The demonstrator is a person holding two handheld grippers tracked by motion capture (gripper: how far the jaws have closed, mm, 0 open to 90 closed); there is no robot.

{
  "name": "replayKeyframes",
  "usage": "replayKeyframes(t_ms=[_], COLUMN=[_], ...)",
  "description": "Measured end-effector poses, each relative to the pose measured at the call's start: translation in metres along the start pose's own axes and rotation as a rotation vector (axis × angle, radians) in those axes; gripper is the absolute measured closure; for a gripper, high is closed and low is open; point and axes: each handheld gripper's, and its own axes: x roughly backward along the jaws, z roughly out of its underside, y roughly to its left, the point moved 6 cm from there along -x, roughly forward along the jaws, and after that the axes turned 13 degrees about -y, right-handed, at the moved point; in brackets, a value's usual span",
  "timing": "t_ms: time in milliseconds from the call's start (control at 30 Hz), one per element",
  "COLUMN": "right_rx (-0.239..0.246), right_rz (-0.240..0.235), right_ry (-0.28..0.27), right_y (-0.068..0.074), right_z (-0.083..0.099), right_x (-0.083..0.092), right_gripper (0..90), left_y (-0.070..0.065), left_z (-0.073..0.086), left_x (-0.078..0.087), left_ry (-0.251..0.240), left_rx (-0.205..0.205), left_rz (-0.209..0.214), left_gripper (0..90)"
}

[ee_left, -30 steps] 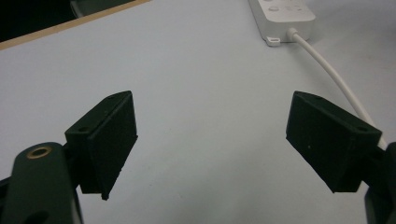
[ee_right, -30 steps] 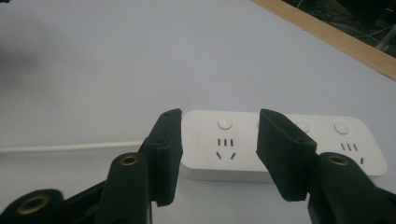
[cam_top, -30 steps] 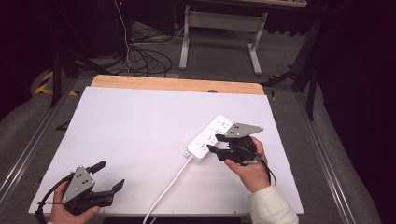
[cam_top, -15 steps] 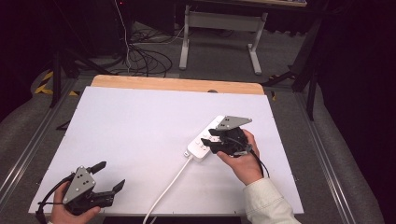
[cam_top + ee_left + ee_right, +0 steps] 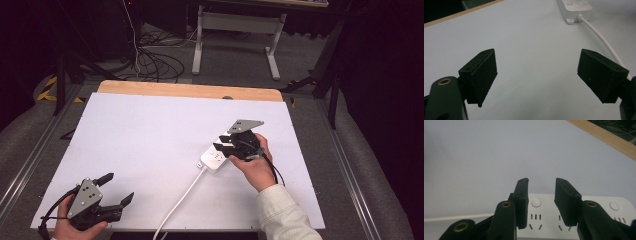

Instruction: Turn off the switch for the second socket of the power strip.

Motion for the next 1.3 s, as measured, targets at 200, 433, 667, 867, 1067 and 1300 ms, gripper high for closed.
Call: replayKeyframes(t_ms=[200, 433, 667, 867, 1067, 1300], right_rx=[-0.017, -0.023, -0.031, -0.034, -0.036, -0.038], right_rz=[-0.002, 0.001, 0.033, 0.059, 0.077, 0.083], right_ry=[0.003, 0.003, 0.044, 0.076, 0.104, 0.13], right_y=[-0.006, -0.012, -0.021, -0.028, -0.032, -0.034], right_z=[0.002, 0.006, 0.015, 0.022, 0.028, 0.033], right_x=[-0.006, -0.017, -0.028, -0.037, -0.042, -0.046], right_gripper=[72.5, 90.0, 90.0, 90.0, 90.0, 90.0], left_y=[0.0, 0.0, 0.0, 0.001, 0.001, 0.0], left_z=[0.0, 0.0, 0.0, 0.0, 0.0, 0.0], left_x=[0.0, 0.0, 0.0, 0.0, 0.0, 0.0], left_ry=[0.001, 0.002, 0.004, 0.005, 0.004, 0.006], left_rx=[0.0, 0.001, 0.0, 0.0, -0.003, -0.005], left_rz=[0.0, -0.001, 0.0, -0.001, -0.003, -0.003], left_gripper=[16.6, 16.7, 16.7, 16.6, 16.6, 16.6])
